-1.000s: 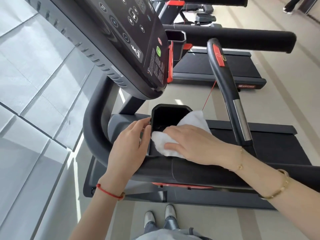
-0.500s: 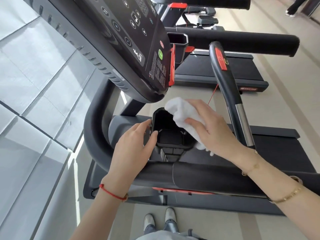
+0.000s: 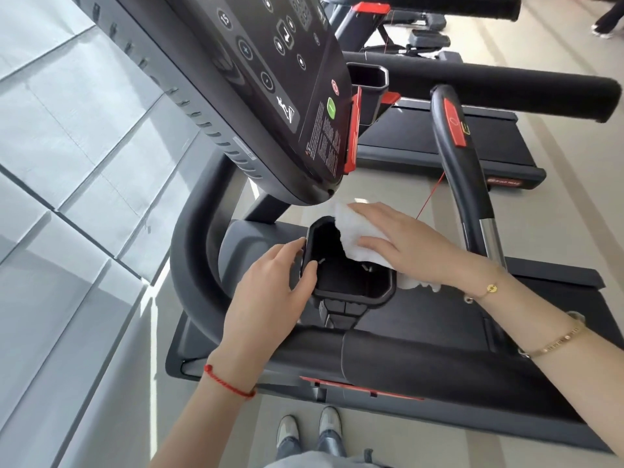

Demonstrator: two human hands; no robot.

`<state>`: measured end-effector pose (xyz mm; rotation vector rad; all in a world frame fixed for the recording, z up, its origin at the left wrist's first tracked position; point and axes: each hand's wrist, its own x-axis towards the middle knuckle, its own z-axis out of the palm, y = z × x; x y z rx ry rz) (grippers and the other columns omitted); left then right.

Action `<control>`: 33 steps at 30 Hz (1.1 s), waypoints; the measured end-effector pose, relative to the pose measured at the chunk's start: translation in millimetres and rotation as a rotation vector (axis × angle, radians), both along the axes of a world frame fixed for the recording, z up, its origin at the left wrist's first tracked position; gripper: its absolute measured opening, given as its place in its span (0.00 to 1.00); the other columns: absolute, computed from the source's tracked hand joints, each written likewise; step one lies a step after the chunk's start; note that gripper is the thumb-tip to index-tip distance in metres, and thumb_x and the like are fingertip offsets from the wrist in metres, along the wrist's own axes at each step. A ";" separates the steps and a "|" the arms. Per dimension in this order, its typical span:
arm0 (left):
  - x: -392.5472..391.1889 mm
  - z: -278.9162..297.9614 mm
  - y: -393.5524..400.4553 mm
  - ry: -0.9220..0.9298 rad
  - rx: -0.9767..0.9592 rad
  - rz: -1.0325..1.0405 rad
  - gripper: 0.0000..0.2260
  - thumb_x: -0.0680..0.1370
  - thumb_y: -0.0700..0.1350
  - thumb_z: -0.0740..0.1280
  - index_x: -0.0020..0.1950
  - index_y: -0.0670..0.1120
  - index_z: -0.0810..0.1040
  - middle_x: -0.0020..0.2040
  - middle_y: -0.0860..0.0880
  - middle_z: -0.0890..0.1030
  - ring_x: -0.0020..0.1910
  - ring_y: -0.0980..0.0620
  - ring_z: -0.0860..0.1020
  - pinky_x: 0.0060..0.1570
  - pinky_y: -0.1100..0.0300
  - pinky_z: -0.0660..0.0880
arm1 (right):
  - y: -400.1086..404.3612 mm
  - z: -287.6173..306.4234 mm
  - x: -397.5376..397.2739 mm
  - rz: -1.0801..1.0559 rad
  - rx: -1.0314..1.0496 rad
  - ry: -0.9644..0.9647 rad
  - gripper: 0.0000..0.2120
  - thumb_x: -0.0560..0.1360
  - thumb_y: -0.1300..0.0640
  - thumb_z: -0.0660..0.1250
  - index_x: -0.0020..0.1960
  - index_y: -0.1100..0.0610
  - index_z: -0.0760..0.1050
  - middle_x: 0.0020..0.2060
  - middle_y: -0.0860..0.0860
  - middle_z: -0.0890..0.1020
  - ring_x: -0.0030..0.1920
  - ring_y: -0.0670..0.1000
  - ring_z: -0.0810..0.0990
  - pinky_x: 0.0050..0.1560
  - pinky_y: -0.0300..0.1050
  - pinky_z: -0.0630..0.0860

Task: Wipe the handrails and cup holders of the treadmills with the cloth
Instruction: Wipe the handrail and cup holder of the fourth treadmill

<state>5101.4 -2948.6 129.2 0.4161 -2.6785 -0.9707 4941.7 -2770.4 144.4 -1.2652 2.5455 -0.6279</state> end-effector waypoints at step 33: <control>1.0 -2.0 0.0 0.012 0.001 -0.013 0.20 0.80 0.54 0.61 0.71 0.50 0.72 0.60 0.53 0.79 0.58 0.53 0.77 0.55 0.56 0.75 | -9.4 -9.8 65.8 -0.529 -0.147 -0.132 0.30 0.81 0.53 0.59 0.78 0.53 0.48 0.70 0.56 0.61 0.68 0.56 0.64 0.61 0.42 0.60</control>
